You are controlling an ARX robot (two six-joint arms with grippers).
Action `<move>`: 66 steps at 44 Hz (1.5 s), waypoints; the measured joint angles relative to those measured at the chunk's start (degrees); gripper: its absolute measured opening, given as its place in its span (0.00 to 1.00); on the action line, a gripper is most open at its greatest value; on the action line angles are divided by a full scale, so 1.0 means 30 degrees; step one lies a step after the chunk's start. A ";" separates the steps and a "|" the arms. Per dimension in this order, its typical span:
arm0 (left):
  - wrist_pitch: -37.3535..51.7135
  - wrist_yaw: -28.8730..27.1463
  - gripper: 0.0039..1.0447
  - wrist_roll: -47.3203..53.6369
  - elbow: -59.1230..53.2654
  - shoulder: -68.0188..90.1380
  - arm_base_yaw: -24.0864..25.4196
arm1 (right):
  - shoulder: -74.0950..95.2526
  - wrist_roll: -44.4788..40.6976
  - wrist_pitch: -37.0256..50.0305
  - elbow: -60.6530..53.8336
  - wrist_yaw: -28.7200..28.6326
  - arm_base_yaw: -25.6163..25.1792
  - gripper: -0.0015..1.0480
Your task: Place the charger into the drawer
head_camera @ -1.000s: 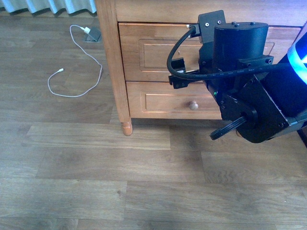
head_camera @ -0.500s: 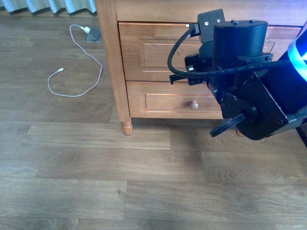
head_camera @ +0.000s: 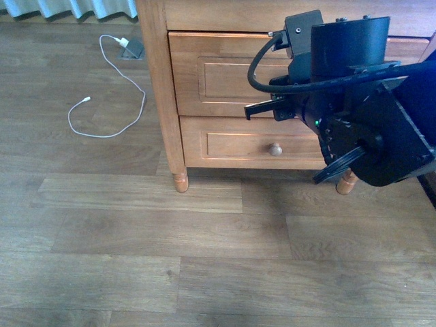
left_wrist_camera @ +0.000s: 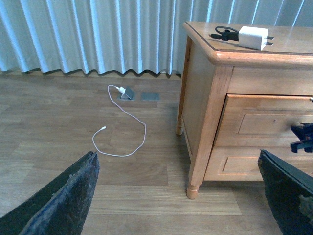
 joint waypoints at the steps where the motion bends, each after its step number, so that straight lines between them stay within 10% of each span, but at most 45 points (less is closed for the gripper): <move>1: 0.0000 0.0000 0.94 0.0000 -0.0007 0.0000 0.0000 | -0.0306 0.0080 -0.0299 -0.0313 -0.0197 -0.0007 0.21; 26: 0.0000 0.0007 0.94 0.0000 -0.0007 0.0000 0.0000 | -0.9296 0.1282 -0.3126 -1.1402 -0.5508 -0.0605 0.20; 44: 0.0000 0.0007 0.94 0.0000 -0.0007 0.0000 0.0000 | -1.9635 0.1996 -0.7883 -1.5263 -0.7541 -0.3009 0.92; 66: 0.0000 0.0007 0.94 0.0000 -0.0007 0.0000 0.0000 | -3.3718 -0.0437 -1.3908 -1.7588 -1.3865 -1.1074 0.92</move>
